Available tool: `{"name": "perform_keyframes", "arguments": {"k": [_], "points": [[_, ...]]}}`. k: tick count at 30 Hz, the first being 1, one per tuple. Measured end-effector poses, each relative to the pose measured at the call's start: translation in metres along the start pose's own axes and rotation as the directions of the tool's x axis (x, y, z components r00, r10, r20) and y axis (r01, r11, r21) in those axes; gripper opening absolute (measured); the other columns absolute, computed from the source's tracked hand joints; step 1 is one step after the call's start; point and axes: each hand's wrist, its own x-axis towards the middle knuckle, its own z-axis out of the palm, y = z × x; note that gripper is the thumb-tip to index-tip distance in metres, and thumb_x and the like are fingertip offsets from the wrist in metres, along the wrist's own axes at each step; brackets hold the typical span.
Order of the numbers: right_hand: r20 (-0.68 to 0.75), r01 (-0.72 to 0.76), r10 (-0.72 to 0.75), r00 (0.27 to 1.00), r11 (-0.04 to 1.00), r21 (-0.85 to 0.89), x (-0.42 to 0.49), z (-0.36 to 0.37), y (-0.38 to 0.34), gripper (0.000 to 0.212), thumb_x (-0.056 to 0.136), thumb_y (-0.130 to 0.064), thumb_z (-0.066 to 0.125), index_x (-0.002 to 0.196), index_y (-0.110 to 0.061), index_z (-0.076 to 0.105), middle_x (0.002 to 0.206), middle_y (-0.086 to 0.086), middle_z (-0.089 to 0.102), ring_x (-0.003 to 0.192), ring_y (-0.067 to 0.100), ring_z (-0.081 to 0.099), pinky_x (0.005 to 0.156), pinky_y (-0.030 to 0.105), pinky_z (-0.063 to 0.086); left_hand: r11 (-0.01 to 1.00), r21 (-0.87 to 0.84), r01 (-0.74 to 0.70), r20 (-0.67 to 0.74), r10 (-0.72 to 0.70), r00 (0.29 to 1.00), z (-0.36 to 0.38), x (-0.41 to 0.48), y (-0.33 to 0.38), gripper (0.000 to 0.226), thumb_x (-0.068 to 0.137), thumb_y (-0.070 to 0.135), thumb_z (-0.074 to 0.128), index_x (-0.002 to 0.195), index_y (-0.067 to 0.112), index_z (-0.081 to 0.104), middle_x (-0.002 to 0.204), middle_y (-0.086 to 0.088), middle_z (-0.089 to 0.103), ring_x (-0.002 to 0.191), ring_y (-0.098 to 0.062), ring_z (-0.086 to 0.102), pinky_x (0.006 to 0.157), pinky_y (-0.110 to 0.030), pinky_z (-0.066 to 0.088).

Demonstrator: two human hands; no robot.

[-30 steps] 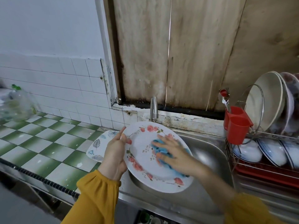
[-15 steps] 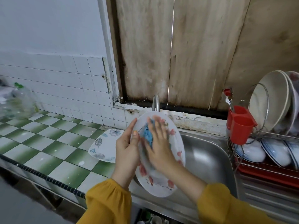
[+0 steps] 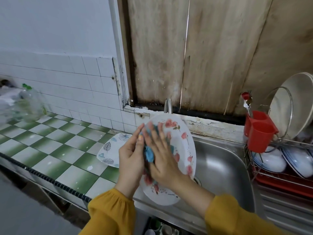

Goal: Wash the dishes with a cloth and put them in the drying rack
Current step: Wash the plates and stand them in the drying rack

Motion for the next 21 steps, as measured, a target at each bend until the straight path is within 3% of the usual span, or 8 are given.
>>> {"name": "perform_keyframes", "arguments": {"k": [3, 5, 7, 9, 11, 14, 19, 21], "points": [[0.059, 0.065, -0.057, 0.997, 0.988, -0.143, 0.004, -0.005, 0.030, 0.070, 0.092, -0.038, 0.038, 0.154, -0.037, 0.006, 0.163, -0.011, -0.008, 0.150, 0.024, -0.010, 0.120, 0.051, -0.004, 0.999, -0.021, 0.045, -0.009, -0.045, 0.999, -0.008, -0.001, -0.001, 0.031, 0.101, 0.009, 0.044, 0.126, 0.005, 0.062, 0.098, 0.015, 0.074, 0.097, -0.001, 0.068, 0.072, -0.011, 0.052], [-0.109, -0.232, 0.218, 0.970, 0.962, -0.144, 0.021, -0.012, 0.041, 0.068, 0.093, -0.046, 0.035, 0.152, -0.047, 0.001, 0.161, -0.013, -0.016, 0.148, 0.019, -0.022, 0.119, 0.057, -0.004, 0.999, 0.009, 0.032, 0.014, -0.032, 0.999, -0.005, -0.008, 0.002, 0.037, 0.102, 0.009, 0.041, 0.125, -0.019, 0.051, 0.078, 0.033, 0.069, 0.080, 0.014, 0.065, 0.064, -0.006, 0.049], [-0.253, -0.501, 0.472, 0.845, 0.863, -0.063, 0.037, -0.016, 0.035, 0.065, 0.093, -0.059, 0.022, 0.151, -0.044, -0.005, 0.158, -0.014, -0.025, 0.143, 0.014, -0.031, 0.118, 0.057, -0.008, 1.000, 0.023, -0.009, 0.065, 0.007, 0.998, -0.002, -0.012, 0.000, 0.041, 0.101, 0.010, 0.042, 0.122, -0.024, 0.049, 0.078, 0.037, 0.066, 0.079, 0.017, 0.063, 0.065, -0.006, 0.049], [-0.237, -0.441, 0.425, 0.874, 0.897, -0.016, 0.041, -0.012, 0.013, 0.066, 0.095, -0.064, 0.010, 0.153, -0.036, -0.004, 0.159, -0.012, -0.025, 0.144, 0.015, -0.031, 0.119, 0.052, -0.012, 0.998, 0.034, -0.047, 0.064, 0.045, 0.997, 0.001, -0.007, -0.002, 0.047, 0.096, 0.018, 0.046, 0.122, -0.021, 0.051, 0.085, 0.036, 0.068, 0.087, 0.014, 0.064, 0.070, -0.007, 0.049], [-0.129, -0.193, 0.191, 0.973, 0.981, -0.001, 0.030, -0.004, -0.009, 0.059, 0.101, -0.050, 0.016, 0.155, -0.028, 0.005, 0.163, -0.005, -0.012, 0.148, 0.020, -0.021, 0.120, 0.046, -0.012, 0.998, 0.026, -0.058, 0.023, 0.058, 0.998, -0.001, 0.000, -0.004, 0.054, 0.088, 0.029, 0.051, 0.126, -0.008, 0.058, 0.095, 0.021, 0.073, 0.097, 0.003, 0.067, 0.078, -0.013, 0.051], [-0.051, -0.003, -0.001, 0.999, 0.998, -0.069, 0.020, -0.003, -0.003, 0.057, 0.101, -0.031, 0.026, 0.155, -0.023, 0.011, 0.164, -0.003, -0.002, 0.150, 0.025, -0.012, 0.121, 0.050, -0.005, 0.999, -0.019, -0.042, -0.027, 0.042, 0.999, -0.003, -0.001, -0.005, 0.052, 0.084, 0.035, 0.054, 0.128, 0.007, 0.061, 0.107, 0.004, 0.074, 0.106, -0.011, 0.067, 0.088, -0.026, 0.054], [-0.276, -0.510, 0.498, 0.822, 0.860, 0.032, 0.044, -0.008, 0.017, 0.057, 0.096, -0.051, 0.010, 0.149, -0.041, -0.010, 0.158, -0.014, -0.025, 0.145, 0.015, -0.028, 0.120, 0.051, -0.009, 0.998, 0.018, -0.066, 0.012, 0.065, 0.998, 0.010, -0.006, -0.009, 0.034, 0.086, 0.027, 0.053, 0.120, 0.029, 0.059, 0.091, 0.017, 0.072, 0.092, 0.006, 0.067, 0.075, -0.009, 0.050], [-0.197, -0.489, 0.483, 0.853, 0.872, 0.023, 0.039, 0.001, 0.005, 0.057, 0.095, -0.055, 0.007, 0.146, -0.044, -0.016, 0.157, -0.017, -0.025, 0.145, 0.012, -0.028, 0.120, 0.044, -0.013, 0.999, 0.008, -0.043, -0.031, 0.043, 0.999, 0.012, 0.002, -0.011, 0.032, 0.092, 0.024, 0.051, 0.123, 0.025, 0.060, 0.100, 0.018, 0.072, 0.101, 0.002, 0.066, 0.083, -0.014, 0.052]]}}
